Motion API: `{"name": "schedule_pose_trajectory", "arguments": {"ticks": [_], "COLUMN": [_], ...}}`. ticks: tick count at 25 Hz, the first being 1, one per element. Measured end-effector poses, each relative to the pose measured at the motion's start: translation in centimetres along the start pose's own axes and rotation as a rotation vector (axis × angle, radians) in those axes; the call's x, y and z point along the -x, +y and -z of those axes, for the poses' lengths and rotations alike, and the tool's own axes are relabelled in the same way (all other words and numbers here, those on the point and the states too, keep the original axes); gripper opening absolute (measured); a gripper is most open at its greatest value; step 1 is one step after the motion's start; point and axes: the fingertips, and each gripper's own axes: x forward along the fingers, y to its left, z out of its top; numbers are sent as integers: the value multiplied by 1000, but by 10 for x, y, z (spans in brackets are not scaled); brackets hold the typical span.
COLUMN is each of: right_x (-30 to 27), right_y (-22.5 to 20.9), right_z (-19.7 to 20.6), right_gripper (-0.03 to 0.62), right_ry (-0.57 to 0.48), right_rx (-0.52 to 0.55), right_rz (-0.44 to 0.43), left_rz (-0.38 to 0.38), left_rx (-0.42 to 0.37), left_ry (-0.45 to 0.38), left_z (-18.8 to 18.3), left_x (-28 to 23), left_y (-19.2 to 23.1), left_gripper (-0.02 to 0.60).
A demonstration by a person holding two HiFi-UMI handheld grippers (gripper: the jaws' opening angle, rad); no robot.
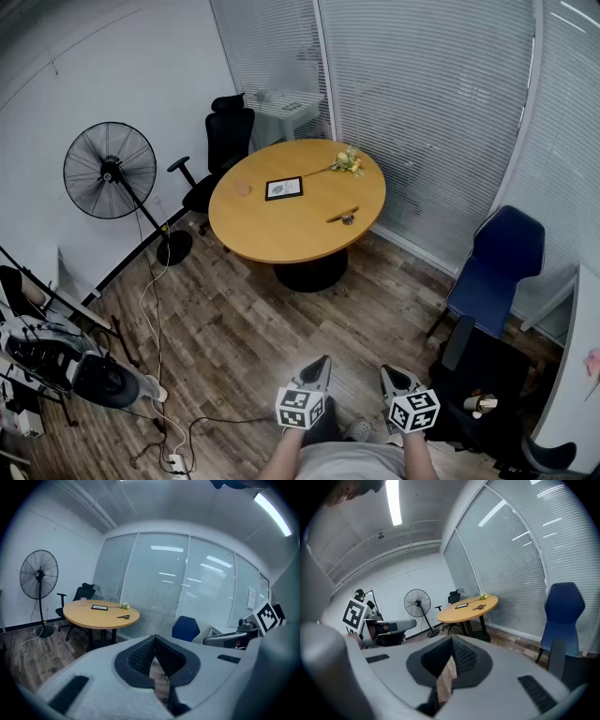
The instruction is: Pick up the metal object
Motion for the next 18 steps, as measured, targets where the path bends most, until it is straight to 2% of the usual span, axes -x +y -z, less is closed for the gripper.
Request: {"name": "schedule_pose_trajectory", "arguments": {"ticks": [8, 11, 12, 13, 16, 18], "right_x": [-6, -14, -17, -21, -31, -40], "right_y": [-13, -12, -11, -11, -11, -11], "right_z": [-1, -7, -9, -12, -20, -24], "right_gripper": [-3, 1, 56, 83, 89, 108], "right_ry": [-6, -11, -12, -15, -29, -28], "right_rx": [-16, -22, -23, -27, -50, -63], "right_rz": [63, 50, 42, 37, 36, 35], "left_rz": [-12, -44, -57, -67, -79, -82], "left_rx": [-3, 8, 11, 12, 10, 11], "left_ry": [16, 17, 16, 15, 26, 30], "left_z": [4, 4, 3, 0, -7, -12], "left_x": [2, 2, 1, 0, -4, -7], "left_y": [10, 24, 29, 34, 45, 54], "left_gripper": [9, 11, 11, 12, 28, 87]}}
